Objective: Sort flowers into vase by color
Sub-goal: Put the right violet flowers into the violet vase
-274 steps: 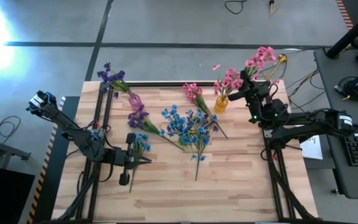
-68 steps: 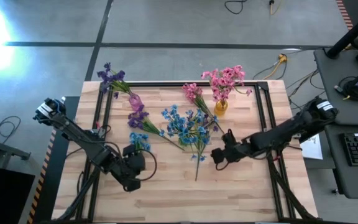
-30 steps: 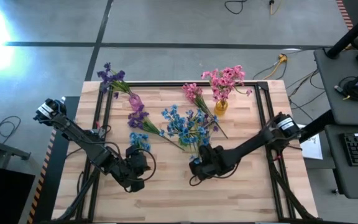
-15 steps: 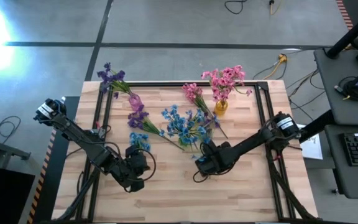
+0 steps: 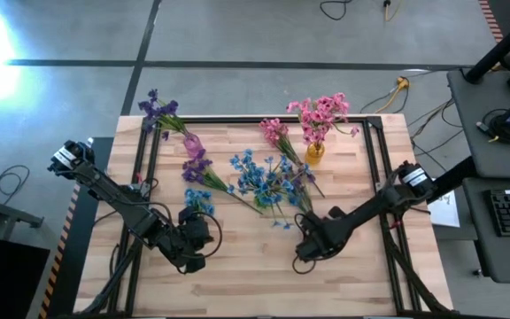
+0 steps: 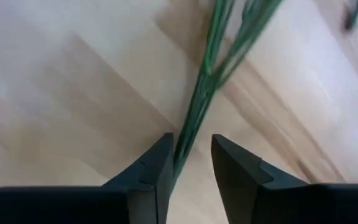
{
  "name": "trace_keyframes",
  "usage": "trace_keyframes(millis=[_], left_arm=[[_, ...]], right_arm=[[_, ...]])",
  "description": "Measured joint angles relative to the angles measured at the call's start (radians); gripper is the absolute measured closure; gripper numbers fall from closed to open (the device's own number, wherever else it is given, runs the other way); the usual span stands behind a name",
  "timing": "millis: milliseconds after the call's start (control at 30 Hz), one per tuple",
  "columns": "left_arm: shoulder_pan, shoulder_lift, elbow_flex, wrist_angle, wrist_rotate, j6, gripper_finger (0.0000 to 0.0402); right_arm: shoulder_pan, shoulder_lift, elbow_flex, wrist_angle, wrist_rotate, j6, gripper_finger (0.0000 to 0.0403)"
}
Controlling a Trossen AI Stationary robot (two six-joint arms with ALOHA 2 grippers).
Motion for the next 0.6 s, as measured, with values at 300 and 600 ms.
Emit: trace_keyframes(millis=[300, 600], left_arm=[[0.000, 0.000, -0.001, 0.001, -0.025, 0.006, 0.0402], [0.000, 0.000, -0.001, 0.001, -0.026, 0.026, 0.0402]], right_arm=[[-0.003, -0.115, -0.022, -0.075, -0.035, 0.021, 0.0226], [-0.085, -0.214, -0.132, 0.136, 0.238, -0.087, 0.0126]])
